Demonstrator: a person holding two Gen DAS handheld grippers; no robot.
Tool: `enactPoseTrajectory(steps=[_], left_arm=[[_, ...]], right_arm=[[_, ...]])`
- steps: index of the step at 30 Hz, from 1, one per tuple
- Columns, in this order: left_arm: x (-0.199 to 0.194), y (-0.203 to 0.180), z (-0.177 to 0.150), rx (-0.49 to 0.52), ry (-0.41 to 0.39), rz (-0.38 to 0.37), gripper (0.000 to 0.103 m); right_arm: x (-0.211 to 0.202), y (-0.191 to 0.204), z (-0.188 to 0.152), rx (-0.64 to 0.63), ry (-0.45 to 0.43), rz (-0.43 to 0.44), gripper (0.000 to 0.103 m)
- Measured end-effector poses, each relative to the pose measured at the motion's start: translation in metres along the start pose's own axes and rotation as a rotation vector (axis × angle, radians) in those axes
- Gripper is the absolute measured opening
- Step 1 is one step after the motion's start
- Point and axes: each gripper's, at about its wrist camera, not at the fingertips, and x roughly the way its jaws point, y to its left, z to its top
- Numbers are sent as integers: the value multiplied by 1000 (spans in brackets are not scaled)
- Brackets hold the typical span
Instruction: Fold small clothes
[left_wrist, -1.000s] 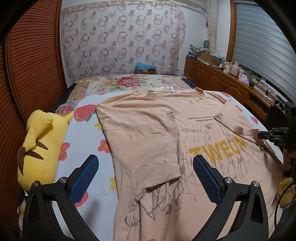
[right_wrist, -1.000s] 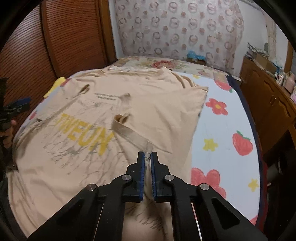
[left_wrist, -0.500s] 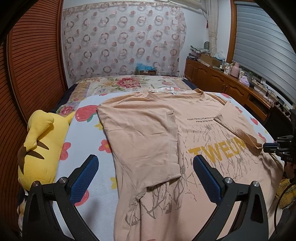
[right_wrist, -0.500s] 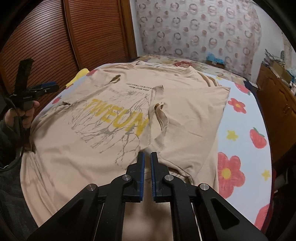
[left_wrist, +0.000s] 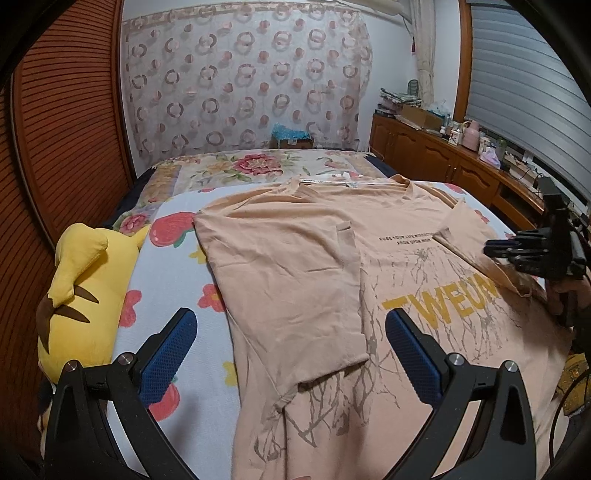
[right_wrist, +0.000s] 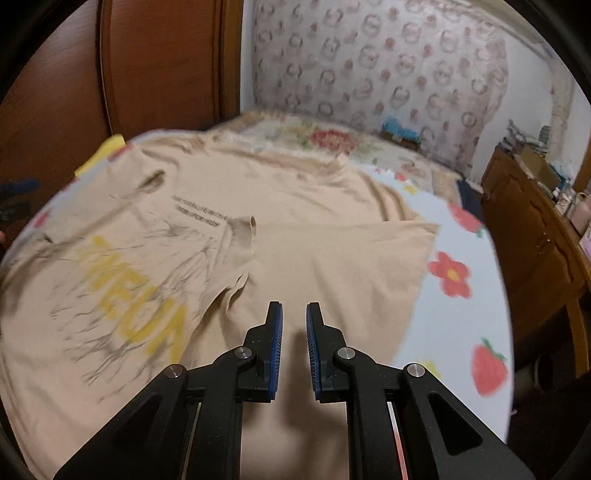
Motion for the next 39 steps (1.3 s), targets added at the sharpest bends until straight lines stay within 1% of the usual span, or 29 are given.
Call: enactPoseTrajectory(steps=[1, 2, 3, 5, 7, 9, 13, 14, 15, 17, 18, 20, 22, 23, 25, 27, 29, 32, 33, 34, 35, 36, 37, 38, 39], left_arm=[[1, 1, 1, 0, 0, 3, 103], [1, 1, 1, -1, 0, 4, 103], [2, 2, 1, -1, 1, 7, 103], [3, 3, 1, 1, 3, 10, 103], [5, 3, 2, 1, 3, 14, 103], [6, 3, 3, 0, 1, 14, 103], [12, 6, 8, 8, 0, 9, 103], [15, 6, 10, 13, -1, 9, 103], [18, 8, 12, 20, 1, 6, 103], [27, 14, 18, 36, 13, 10, 102], [33, 17, 21, 44, 19, 19, 102], [45, 27, 29, 55, 36, 31, 95], [57, 38, 37, 49, 56, 40, 92], [64, 44, 41, 47, 66, 46, 88], [73, 51, 46, 46, 81, 50, 84], [82, 59, 51, 42, 92, 59, 84], [90, 67, 55, 26, 105, 64, 82], [101, 76, 58, 6, 124, 75, 82], [105, 78, 59, 4, 129, 82, 82], [108, 80, 59, 1, 134, 88, 82], [112, 82, 59, -2, 141, 92, 82], [114, 82, 59, -4, 144, 94, 82], [115, 83, 58, -4, 146, 95, 82], [117, 84, 58, -6, 148, 100, 82], [118, 85, 58, -7, 149, 102, 82]], right_arm=[[5, 7, 2, -17, 13, 19, 13], [5, 13, 4, -31, 0, 27, 13], [6, 21, 6, -42, 4, 80, 13], [3, 31, 10, -62, -4, 126, 13], [-1, 40, 13, -73, -12, 214, 13], [-7, 44, 14, -72, -29, 230, 13], [-11, 31, 17, -48, -50, 185, 14], [-11, 24, 17, -37, -52, 160, 21], [-11, 20, 18, -27, -54, 134, 35], [-9, 0, 19, -1, -59, 80, 47], [-6, -11, 21, 9, -57, 56, 48], [2, -37, 22, 44, -45, 0, 50], [12, -61, 21, 90, -26, -43, 51], [19, -78, 20, 130, -8, -63, 51], [30, -97, 19, 179, 10, -81, 51], [40, -111, 20, 219, 29, -85, 51], [52, -119, 23, 267, 45, -51, 51], [60, -120, 29, 293, 30, -26, 51], [63, -118, 33, 295, 27, -20, 50], [64, -117, 34, 289, 22, -15, 47], [65, -116, 34, 271, 20, -11, 31], [66, -118, 28, 260, 21, 1, 12], [65, -127, 24, 256, 23, 26, 7], [64, -129, 24, 250, 23, 38, 5], [64, -140, 23, 247, 17, 30, 4]])
